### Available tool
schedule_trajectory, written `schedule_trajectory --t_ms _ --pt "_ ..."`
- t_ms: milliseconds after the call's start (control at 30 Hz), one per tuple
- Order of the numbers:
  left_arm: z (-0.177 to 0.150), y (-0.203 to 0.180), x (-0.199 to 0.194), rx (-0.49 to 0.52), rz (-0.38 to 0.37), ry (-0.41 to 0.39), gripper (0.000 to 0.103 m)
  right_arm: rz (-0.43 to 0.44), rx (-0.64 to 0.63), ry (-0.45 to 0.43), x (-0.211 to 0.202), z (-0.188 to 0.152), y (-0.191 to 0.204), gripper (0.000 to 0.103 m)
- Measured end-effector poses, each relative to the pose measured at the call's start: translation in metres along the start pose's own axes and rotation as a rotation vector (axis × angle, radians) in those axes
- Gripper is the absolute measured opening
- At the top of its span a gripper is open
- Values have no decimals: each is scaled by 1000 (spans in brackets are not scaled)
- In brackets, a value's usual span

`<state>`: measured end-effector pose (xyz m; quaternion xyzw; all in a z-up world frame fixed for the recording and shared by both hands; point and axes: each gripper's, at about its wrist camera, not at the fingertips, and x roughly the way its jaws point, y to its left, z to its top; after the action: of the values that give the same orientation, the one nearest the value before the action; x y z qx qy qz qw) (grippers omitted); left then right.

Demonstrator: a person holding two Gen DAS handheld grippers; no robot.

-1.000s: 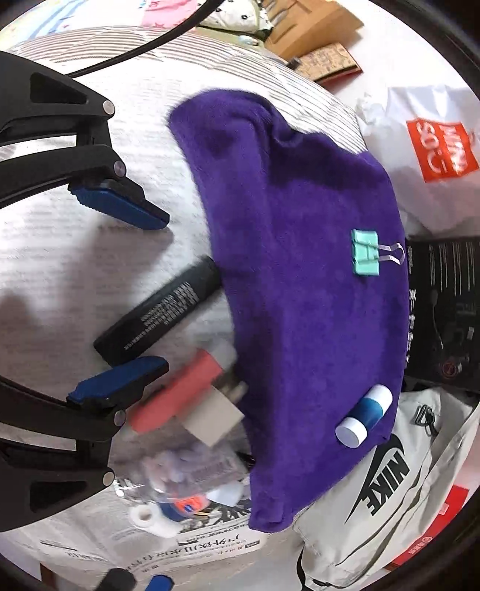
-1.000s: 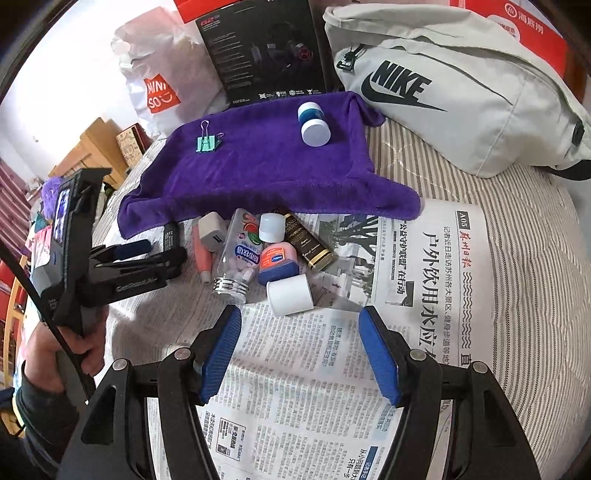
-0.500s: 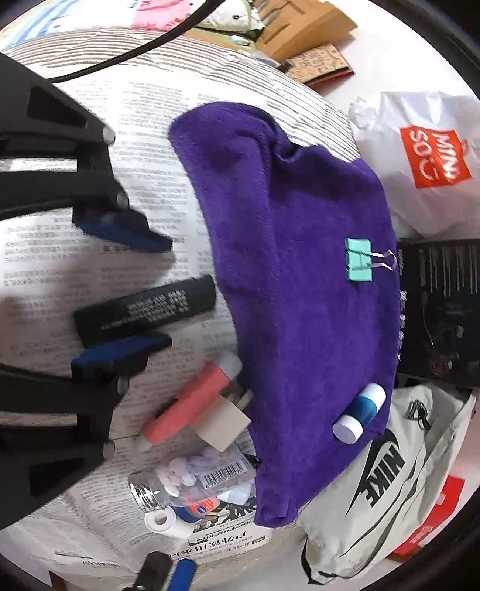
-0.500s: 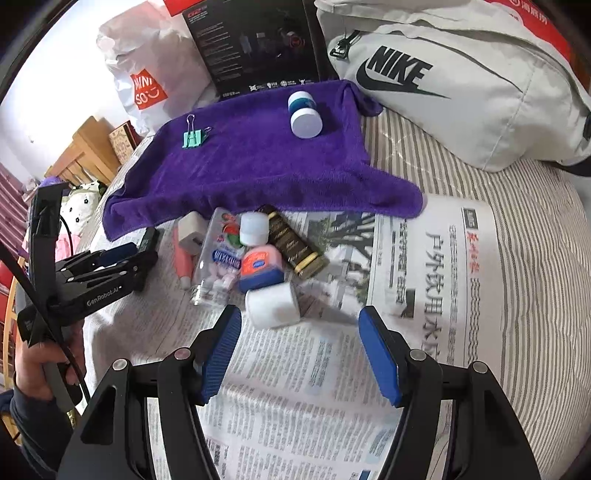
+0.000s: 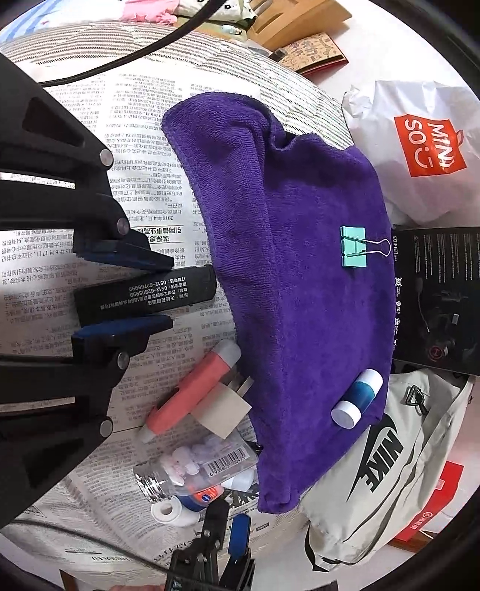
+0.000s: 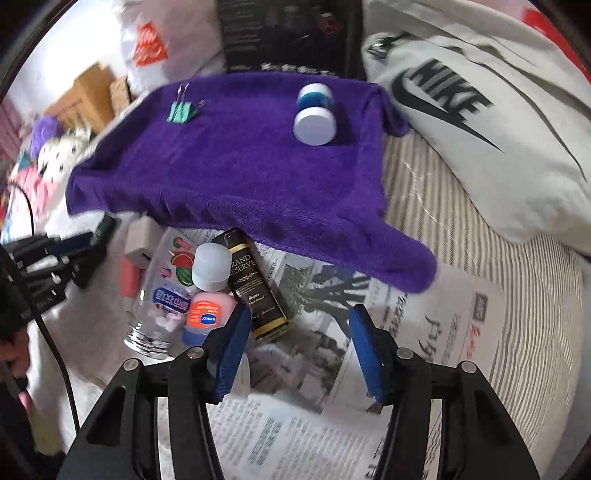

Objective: Organize rigid objects
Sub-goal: 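Grasp the black tube with the left tool while the right tool grasps the gold Grand Reserve bottle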

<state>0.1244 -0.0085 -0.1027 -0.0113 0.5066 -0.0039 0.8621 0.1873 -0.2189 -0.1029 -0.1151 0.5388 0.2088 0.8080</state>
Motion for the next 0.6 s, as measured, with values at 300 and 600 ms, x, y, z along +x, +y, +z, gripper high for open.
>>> schedule_trajectory --t_ms 300,600 --pt "1 8 0 -11 -54 0 24 38 -144 -22 18 14 28 33" --pt "-1 10 -1 -21 -72 -5 24 60 -149 8 20 16 35 27"
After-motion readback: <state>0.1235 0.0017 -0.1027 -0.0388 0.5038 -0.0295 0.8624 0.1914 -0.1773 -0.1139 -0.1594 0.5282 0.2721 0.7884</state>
